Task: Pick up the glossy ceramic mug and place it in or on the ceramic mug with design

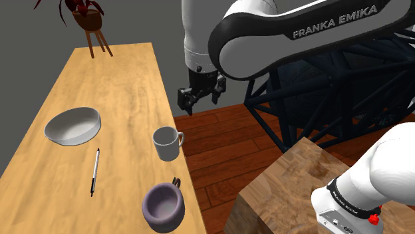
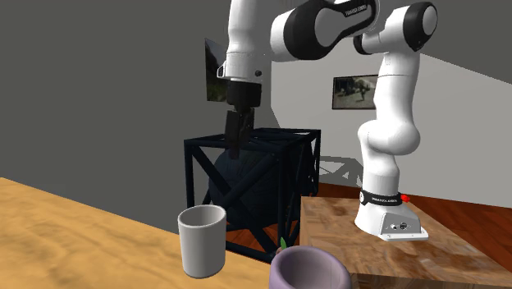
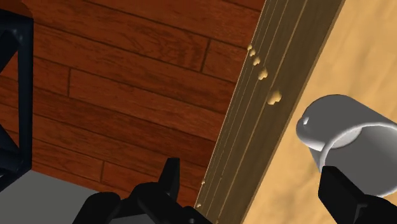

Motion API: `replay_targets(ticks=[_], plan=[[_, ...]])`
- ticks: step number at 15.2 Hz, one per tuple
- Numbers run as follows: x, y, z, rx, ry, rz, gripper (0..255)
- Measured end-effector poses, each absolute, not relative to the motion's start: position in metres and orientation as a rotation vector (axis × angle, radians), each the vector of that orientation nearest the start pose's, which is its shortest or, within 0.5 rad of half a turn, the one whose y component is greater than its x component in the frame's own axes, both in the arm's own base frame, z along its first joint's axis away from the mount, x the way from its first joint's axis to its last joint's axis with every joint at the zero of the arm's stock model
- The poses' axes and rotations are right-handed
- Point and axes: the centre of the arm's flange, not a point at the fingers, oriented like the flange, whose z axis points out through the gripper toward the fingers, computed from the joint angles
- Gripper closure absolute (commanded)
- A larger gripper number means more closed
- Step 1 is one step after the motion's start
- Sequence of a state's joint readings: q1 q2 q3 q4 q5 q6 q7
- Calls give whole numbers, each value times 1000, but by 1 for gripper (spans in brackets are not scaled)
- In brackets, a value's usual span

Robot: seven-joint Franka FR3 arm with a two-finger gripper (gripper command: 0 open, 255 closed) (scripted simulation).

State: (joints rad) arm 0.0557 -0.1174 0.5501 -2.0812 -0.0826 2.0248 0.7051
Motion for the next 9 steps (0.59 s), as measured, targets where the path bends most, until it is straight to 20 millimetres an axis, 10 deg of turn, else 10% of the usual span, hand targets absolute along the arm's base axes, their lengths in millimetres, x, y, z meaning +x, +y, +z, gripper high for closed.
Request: replay_targets(ticks=[9], plan=[[467,401,421,-3204,119,-145,0]])
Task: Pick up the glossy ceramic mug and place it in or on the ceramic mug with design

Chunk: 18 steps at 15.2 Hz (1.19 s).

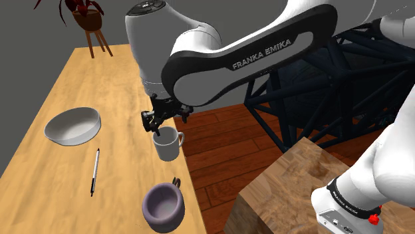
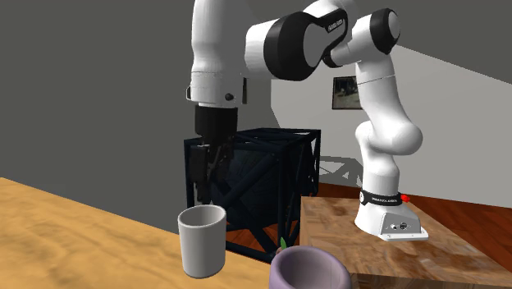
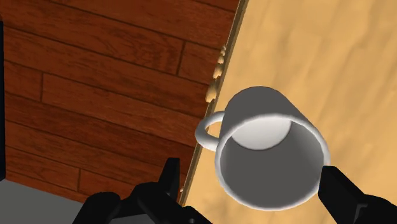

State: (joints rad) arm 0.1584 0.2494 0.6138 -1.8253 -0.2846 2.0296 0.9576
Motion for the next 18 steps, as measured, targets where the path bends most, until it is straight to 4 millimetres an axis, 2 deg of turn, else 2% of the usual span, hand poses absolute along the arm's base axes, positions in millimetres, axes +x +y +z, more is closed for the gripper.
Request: replay_targets(ticks=[5,13,18], plan=[[489,455,393,-3197,128,-123,0],[493,458,352,-3197,131,-119,0],[493,458,348,-3197,131,-120,0]])
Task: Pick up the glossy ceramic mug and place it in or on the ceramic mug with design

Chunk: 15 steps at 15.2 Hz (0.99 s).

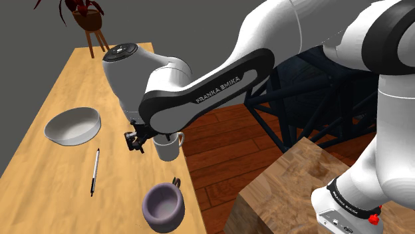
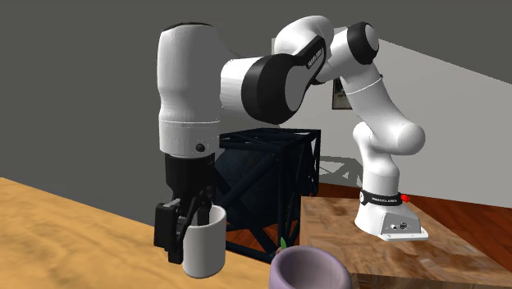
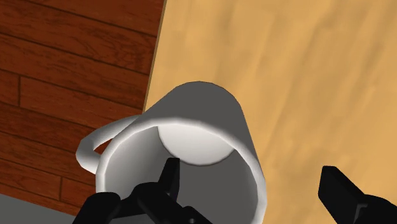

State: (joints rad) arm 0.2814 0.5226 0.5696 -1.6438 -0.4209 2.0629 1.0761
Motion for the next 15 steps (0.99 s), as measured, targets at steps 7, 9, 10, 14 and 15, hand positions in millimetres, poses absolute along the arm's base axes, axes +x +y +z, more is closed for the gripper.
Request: replay_targets(ticks=[7,9,10,14,15], plan=[[493,458,348,-3197,131,-119,255],[493,458,348,-3197,130,-119,255],[493,458,348,-3197,130,-119,255],[494,458,354,-3197,131,-119,255],[493,458,359,-3197,131,-119,255]])
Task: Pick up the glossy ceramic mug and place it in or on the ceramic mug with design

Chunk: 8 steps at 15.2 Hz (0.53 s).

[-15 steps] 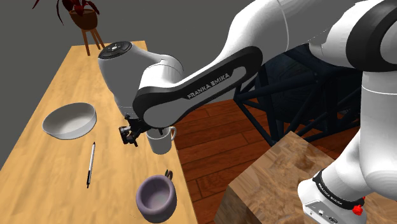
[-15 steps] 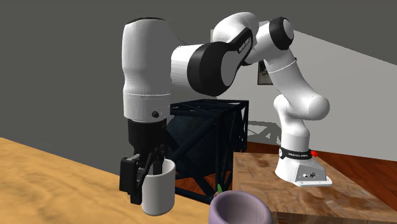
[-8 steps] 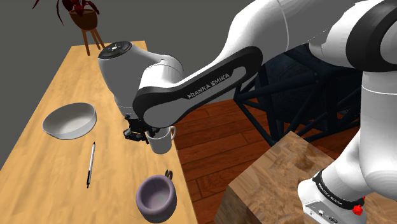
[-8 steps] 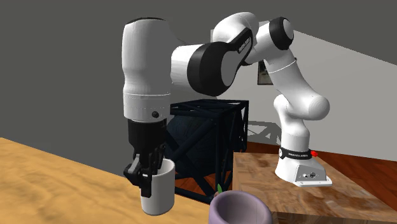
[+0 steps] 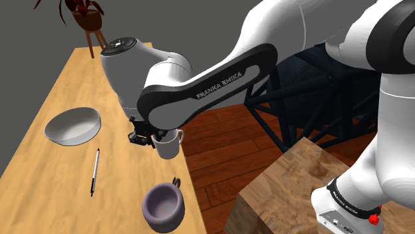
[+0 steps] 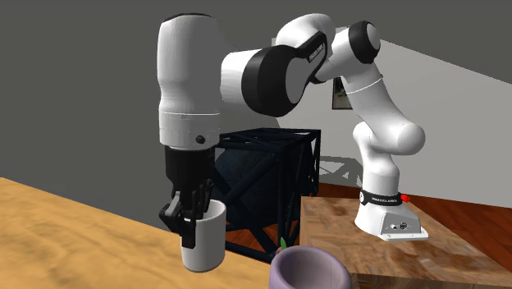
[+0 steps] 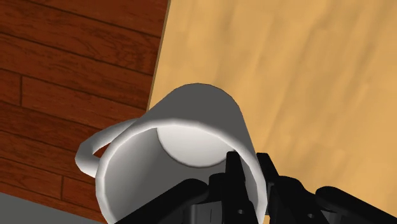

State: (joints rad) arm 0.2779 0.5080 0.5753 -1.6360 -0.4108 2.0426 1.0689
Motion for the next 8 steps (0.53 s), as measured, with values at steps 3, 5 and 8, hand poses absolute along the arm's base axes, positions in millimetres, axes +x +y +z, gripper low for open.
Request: replay_targets(ticks=[3,5,8], plan=[[493,458,374,-3197,131,-120,255],[493,459,384,-3197,131,-120,255],[493,458,401,-3197,131,-120,255]])
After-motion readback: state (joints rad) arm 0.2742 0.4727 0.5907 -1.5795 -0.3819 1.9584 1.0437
